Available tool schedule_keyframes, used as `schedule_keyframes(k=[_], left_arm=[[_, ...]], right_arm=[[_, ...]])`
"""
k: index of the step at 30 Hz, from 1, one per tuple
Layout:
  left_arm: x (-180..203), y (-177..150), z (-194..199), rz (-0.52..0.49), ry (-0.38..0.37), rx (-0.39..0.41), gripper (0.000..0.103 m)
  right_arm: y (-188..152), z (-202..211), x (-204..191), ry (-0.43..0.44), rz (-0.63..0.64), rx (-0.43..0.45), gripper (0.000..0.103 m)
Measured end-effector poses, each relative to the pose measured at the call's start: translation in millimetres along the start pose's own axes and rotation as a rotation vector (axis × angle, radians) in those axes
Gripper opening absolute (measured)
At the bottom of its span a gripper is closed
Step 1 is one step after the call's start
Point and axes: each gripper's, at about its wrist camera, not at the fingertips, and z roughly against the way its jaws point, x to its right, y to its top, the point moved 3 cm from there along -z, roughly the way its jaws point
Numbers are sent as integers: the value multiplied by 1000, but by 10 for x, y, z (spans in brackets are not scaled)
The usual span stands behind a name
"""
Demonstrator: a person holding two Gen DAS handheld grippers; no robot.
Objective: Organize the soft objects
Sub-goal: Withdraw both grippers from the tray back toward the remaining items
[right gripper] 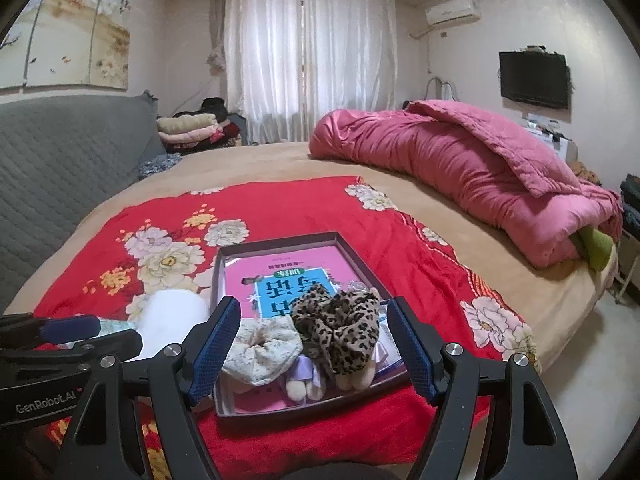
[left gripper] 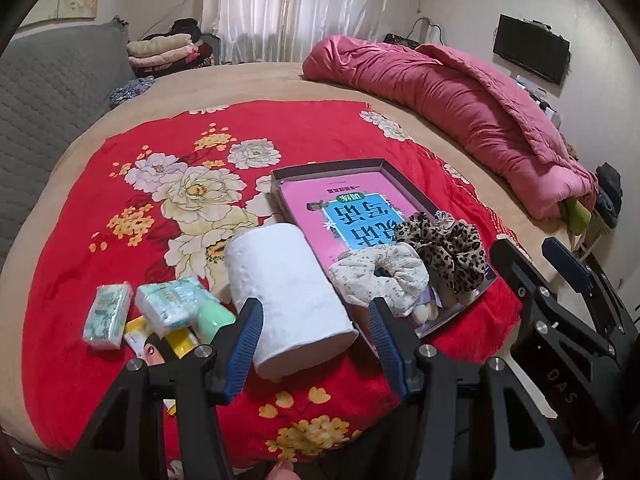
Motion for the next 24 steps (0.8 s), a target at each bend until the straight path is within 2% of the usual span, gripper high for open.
schedule_keyframes(k=[11,24], left_arm=[[-136,-96,145,21,-3,10,54],[-351,-230,296,61,8,9,54]], right_arm=[[-1,128,-144,11,43,1,77],[32,245,-420,63,117,3,77]])
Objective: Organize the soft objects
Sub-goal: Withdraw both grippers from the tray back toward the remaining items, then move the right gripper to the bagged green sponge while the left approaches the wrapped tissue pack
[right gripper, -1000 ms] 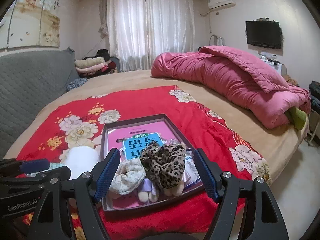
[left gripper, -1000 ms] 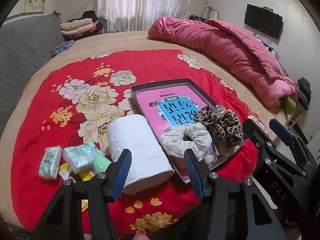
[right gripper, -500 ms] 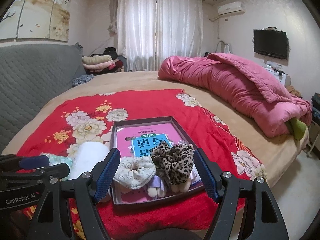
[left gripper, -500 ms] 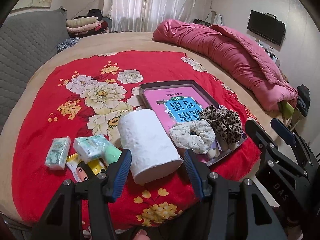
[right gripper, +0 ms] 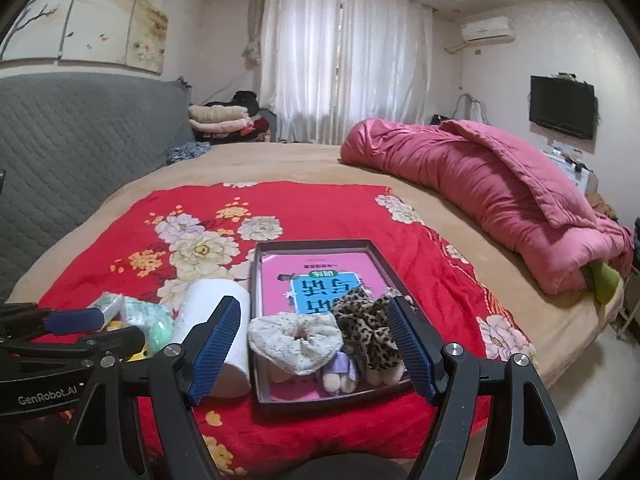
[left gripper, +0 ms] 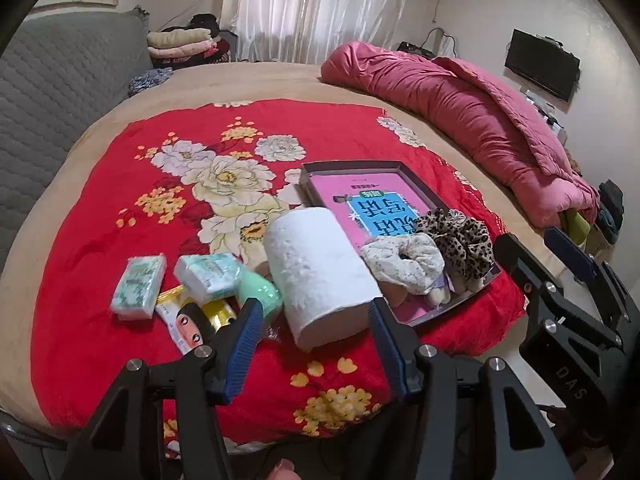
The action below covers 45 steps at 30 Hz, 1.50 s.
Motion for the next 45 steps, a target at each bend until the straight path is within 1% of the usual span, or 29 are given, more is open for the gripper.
schedule_keyframes(k=[5,9,12,17,21,25,32,36,41,45], left_arm=[[-122,-71,39,23,8,-7,54],[-223,-128,50,39,17,-15,54],[-322,-169,60,64,28,-20,54],[-540,-228,121,101,51,-16,54],[-733,-316,134,146,57,-28,54],[-912,-392,128,179,81,-38,54],[-1136,-425,91,233,102,-39,54],[-1213,-431,63,251,100,-31,54],[-1343,-428,-27,276,110,-36,54],[-1481,-421,-113,310,126,-37,54]], right_arm=[[28,33,-105,22,23,6,77],[58,87,-217,30,68,22,77],[76,119,-309,56,92,27,77],[69,141,-468,89,142,26,77],[40,153,-602,115,185,23,77],[1,140,-708,155,214,10,77],[-120,76,-937,215,293,-22,77],[-191,42,-1103,238,353,-20,77],[-280,-83,-1313,277,424,-38,77],[-340,-261,-1457,304,467,-74,77]])
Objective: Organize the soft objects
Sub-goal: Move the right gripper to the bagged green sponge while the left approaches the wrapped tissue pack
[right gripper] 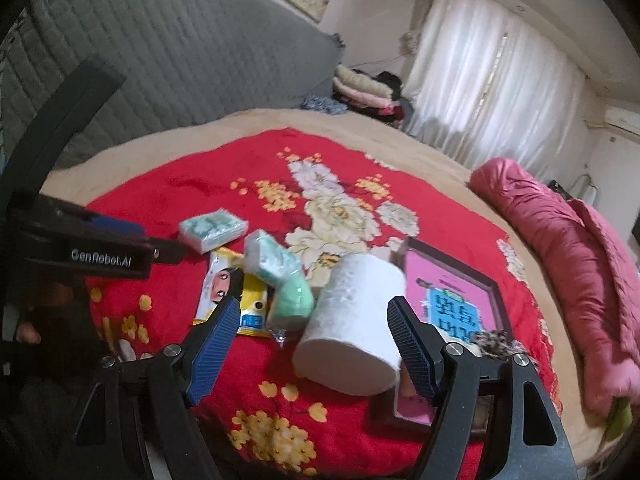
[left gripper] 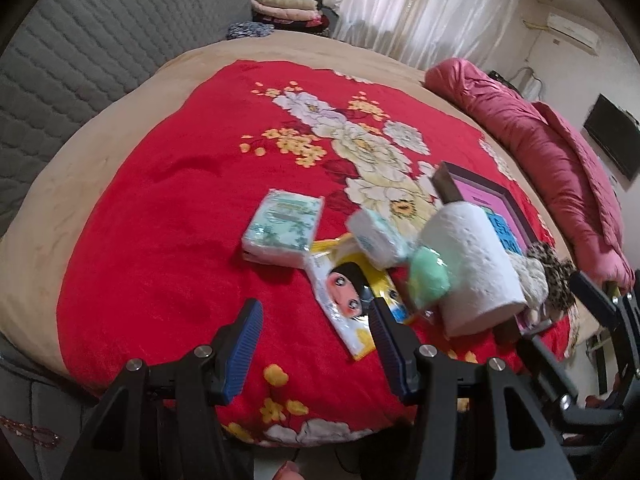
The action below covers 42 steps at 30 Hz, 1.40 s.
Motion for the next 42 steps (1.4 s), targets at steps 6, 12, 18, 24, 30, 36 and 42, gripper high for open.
schedule_keyframes(k=[6,12,18,24,30,36,42], left_arm=[[-137,119,-149,40,2,14,55],[-205,253,-328,43,17,18,60],[-235,310,-477,32,12,17,61],[-257,376,-552,33,-15,41,61],[-290,401,-640,33,-17,36,61],[-297,421,-742,27,-20,20,61],[-304,438,-816,13,-11,11,61]], right_arm=[[14,-319,-145,29,63,-56,77],[46,-600,-206,34,96,-99,77],[51,-865,-289,23,171,-145,77],[20,-1130,-335,-39,262,-197,77],[-68,-1362,-396,-75,362,-244,77],[-105,-1463,-440,-58,395,-245,49],[-111,-1504,-354,-49,339,-235,45]])
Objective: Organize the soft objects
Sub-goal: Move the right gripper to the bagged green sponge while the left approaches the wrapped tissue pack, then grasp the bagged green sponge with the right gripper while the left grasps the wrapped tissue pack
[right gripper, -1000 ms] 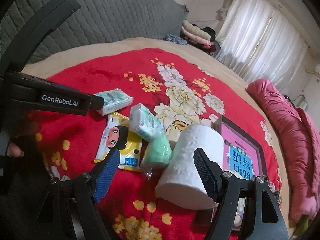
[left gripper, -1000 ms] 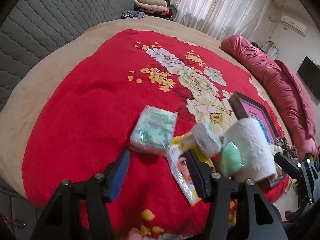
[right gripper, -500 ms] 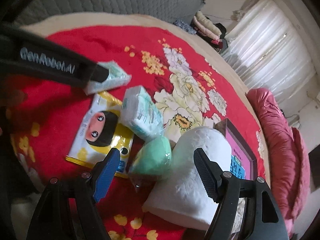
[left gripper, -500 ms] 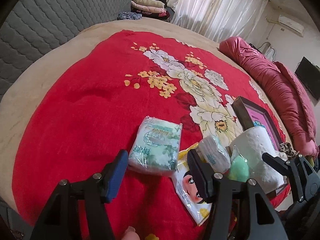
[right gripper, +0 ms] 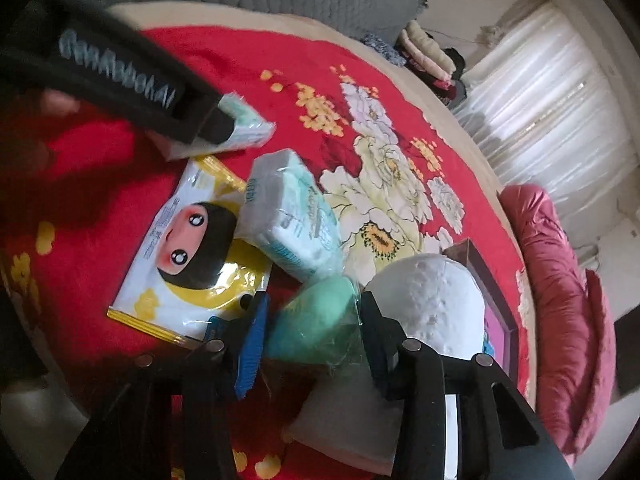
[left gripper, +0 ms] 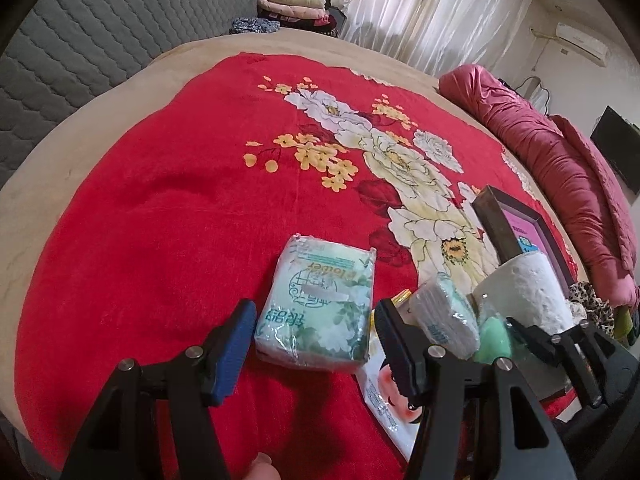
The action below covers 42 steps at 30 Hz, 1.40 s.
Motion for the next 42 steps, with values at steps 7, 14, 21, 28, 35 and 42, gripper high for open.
schedule_keyframes(k=[7,14,21,28,35,42], left_arm=[[20,-15,-181,-15,-8,-46,61],[-3,-17,-202,-2,-63,-53,50],[-47,52,50,28,-76,41,48],[-17,100,271,28,-50,121,48],[-11,84,246,27,-59,109,48],[-4,77,270,20,-102,110,48]], right_arm=[[30,202,130,10,-74,88,45],[32,448,241,28,-154,154,45],[-20,695,527,45,-307,239,44],[-126,691,729,88,-384,229,44],[-18,605,425,213,-248,176,64],[80,221,19,149,164,-38,65]])
